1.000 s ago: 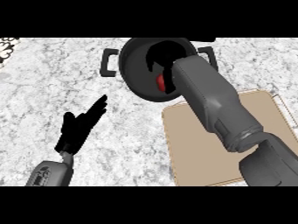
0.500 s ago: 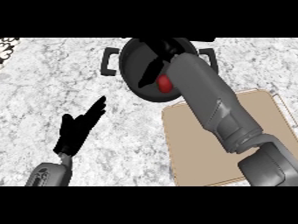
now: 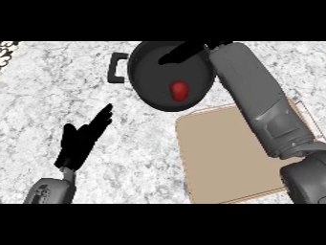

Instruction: Pick the tomato from the tray and place it in the pot

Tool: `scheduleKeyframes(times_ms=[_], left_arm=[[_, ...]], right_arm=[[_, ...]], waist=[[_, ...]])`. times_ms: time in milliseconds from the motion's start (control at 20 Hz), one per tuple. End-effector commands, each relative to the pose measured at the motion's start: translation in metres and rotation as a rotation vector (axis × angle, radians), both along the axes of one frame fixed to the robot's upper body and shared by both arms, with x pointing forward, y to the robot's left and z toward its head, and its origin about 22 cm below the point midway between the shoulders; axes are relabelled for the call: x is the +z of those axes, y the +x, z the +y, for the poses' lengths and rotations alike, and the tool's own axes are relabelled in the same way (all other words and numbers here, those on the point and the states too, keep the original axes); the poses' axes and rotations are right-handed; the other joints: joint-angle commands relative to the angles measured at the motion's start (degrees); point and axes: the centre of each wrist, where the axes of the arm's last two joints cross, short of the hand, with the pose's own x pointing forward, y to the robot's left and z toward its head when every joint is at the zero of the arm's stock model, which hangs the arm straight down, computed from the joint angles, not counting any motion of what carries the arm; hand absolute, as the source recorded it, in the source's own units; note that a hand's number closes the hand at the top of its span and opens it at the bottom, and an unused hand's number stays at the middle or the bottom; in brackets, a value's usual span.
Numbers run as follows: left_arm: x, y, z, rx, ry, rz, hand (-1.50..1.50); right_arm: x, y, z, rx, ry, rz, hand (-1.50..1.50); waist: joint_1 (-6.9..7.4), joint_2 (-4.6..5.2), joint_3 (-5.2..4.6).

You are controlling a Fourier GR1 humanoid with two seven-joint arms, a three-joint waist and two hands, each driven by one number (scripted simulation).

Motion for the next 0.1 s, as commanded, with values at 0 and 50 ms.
scheduleKeyframes(times_ms=[0, 50], left_arm=[[0.0092, 0.012, -0.0044, 0.005, 0.001, -0.006, 0.0], [0.0012, 0.0085, 0.0034, 0.007, -0.004, -0.001, 0.0]], right_arm=[[0.0238, 0.0101, -0.0428, -0.04, 0.146, -0.01, -1.5], [0.0148, 0.0095, -0.0515, -0.042, 0.14, -0.004, -1.5]], waist=[[-0.18, 0.32, 0.0], [-0.27, 0.24, -0.03]])
